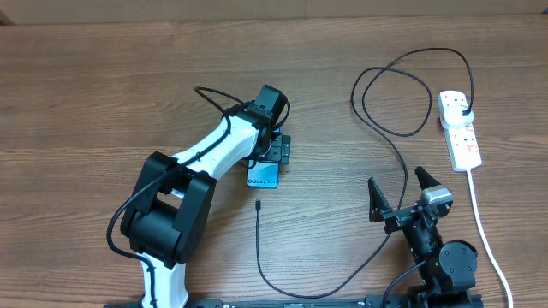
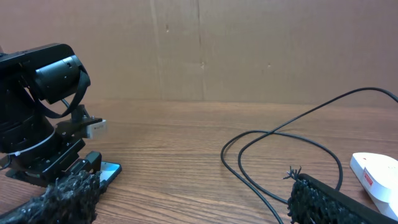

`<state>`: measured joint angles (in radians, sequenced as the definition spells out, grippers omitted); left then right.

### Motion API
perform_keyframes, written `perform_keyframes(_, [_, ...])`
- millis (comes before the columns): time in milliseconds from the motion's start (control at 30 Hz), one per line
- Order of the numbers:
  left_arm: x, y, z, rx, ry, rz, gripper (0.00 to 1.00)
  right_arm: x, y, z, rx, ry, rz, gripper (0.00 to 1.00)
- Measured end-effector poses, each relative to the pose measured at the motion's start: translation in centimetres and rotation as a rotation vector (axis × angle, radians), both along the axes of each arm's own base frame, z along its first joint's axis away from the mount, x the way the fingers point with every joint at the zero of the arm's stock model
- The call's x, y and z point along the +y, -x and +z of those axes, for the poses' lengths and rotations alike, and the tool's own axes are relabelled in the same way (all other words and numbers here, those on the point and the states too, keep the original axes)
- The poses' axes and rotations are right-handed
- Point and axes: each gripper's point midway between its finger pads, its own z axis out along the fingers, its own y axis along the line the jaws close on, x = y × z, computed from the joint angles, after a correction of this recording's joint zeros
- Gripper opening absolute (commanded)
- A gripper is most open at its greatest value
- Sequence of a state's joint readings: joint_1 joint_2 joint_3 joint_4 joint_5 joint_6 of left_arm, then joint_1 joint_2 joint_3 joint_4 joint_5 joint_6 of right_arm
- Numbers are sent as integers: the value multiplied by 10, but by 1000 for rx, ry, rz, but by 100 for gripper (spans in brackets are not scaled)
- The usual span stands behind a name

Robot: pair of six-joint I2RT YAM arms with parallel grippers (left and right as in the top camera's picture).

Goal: Plug charger to phone and switch on socket

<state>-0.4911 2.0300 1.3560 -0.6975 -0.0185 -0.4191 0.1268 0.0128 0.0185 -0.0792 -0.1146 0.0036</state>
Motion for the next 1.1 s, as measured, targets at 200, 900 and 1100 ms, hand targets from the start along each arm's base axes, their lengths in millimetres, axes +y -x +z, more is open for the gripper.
perform_keyframes(200, [8, 4, -2, 13, -39, 6, 98, 0, 0, 0, 0, 0, 0, 100])
perform_keyframes(900, [22, 24, -4, 90, -100, 9, 100, 0, 0, 0, 0, 0, 0, 100])
perform_keyframes(1100, [22, 24, -2, 93, -103, 8, 100, 0, 0, 0, -1, 0, 0, 100])
